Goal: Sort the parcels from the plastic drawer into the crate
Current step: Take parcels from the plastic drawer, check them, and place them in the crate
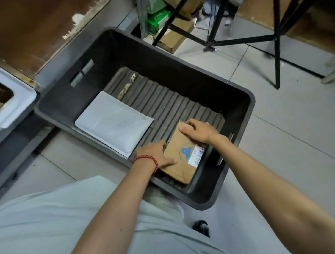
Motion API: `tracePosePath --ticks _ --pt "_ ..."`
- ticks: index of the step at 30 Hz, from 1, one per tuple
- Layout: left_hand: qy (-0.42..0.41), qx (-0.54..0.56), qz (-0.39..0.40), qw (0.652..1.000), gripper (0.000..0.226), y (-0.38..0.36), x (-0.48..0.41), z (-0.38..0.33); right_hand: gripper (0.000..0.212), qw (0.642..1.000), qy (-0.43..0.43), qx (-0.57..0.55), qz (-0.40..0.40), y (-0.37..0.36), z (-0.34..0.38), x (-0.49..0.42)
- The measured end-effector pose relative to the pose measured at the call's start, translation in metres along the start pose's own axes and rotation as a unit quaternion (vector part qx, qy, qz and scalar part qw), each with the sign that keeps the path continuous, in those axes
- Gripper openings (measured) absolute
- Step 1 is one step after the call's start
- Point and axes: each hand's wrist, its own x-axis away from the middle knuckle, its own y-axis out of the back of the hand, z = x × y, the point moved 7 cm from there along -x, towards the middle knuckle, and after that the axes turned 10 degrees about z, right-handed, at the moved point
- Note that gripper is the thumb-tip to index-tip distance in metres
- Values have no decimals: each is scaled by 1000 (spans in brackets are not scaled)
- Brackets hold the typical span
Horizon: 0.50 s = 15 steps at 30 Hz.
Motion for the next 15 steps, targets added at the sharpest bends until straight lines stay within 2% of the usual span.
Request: tracePosePath --ticks 4,7,11,15 --pt "-44 4 27 999 62 -16 1 -22 63 997 -27 76 -6 2 -6 9" --pt "-66 -8 12 998 58 -16 3 -29 55 994 -58 95 -17 4 -13 12" --pt "-56 -16 31 998 60 -19 1 -21 59 990 -72 123 -8 6 -9 13" --pt "-31 -23 98 994 64 -23 4 -11 73 984 -47 165 52 3 6 16"
